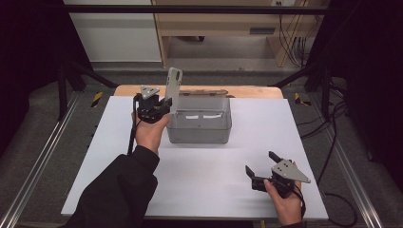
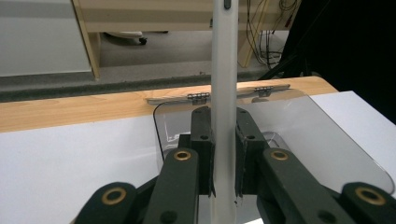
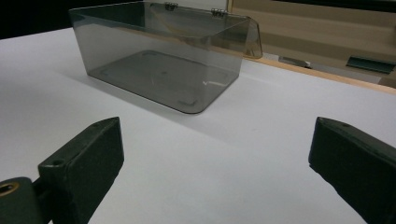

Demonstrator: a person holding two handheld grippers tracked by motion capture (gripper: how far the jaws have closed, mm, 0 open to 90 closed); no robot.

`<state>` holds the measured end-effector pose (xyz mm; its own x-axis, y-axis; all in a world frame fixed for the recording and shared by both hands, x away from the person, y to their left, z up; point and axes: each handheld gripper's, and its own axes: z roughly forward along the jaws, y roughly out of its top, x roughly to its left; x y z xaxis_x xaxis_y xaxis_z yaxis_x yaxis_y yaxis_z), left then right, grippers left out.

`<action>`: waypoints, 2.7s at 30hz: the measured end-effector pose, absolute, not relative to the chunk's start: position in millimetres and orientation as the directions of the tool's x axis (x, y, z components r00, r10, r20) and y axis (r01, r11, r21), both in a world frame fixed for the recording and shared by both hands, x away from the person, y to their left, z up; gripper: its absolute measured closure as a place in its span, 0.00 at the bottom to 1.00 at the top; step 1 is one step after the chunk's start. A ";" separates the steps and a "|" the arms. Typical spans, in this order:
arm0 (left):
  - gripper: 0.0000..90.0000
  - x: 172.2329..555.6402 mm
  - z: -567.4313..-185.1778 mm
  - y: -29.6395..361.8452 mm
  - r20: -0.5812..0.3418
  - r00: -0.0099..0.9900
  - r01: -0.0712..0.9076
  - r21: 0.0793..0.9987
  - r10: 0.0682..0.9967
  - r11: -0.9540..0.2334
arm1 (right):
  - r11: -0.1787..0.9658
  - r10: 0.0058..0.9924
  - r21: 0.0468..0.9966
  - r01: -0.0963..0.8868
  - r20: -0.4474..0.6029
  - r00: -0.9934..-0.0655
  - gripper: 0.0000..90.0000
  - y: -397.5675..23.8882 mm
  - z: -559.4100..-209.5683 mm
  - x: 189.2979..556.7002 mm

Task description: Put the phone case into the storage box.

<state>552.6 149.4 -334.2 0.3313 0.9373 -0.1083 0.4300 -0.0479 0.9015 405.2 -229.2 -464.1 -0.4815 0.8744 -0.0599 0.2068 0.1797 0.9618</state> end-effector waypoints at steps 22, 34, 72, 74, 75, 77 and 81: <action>0.90 571.3 -351.4 137.0 -0.112 0.286 0.446 0.895 0.952 -0.028 | 0.209 0.868 0.957 0.202 -0.086 -0.489 0.04 -224.6 -463.9 404.3; 0.90 566.3 -369.3 135.4 -0.107 0.283 0.450 0.893 0.953 -0.033 | 0.213 0.865 0.956 0.204 -0.088 -0.494 0.04 -223.8 -463.6 404.0; 0.90 571.7 -402.0 134.6 -0.172 0.231 0.566 0.824 0.957 0.011 | 0.211 0.857 0.952 0.223 -0.071 -0.510 0.04 -223.2 -464.3 404.6; 0.90 572.2 -403.1 134.3 -0.172 0.230 0.570 0.822 0.958 0.011 | 0.211 0.857 0.951 0.224 -0.069 -0.511 0.04 -223.0 -464.4 404.7; 0.90 572.3 -403.6 134.2 -0.175 0.227 0.571 0.821 0.958 0.015 | 0.211 0.856 0.951 0.225 -0.069 -0.512 0.04 -223.0 -464.5 404.8; 0.90 572.6 -404.6 134.1 -0.176 0.226 0.574 0.819 0.958 0.015 | 0.210 0.856 0.951 0.229 -0.065 -0.513 0.04 -222.7 -464.5 404.6; 0.90 573.0 -406.7 134.1 -0.183 0.220 0.584 0.812 0.958 0.021 | 0.212 0.855 0.950 0.229 -0.067 -0.514 0.04 -222.6 -464.8 404.9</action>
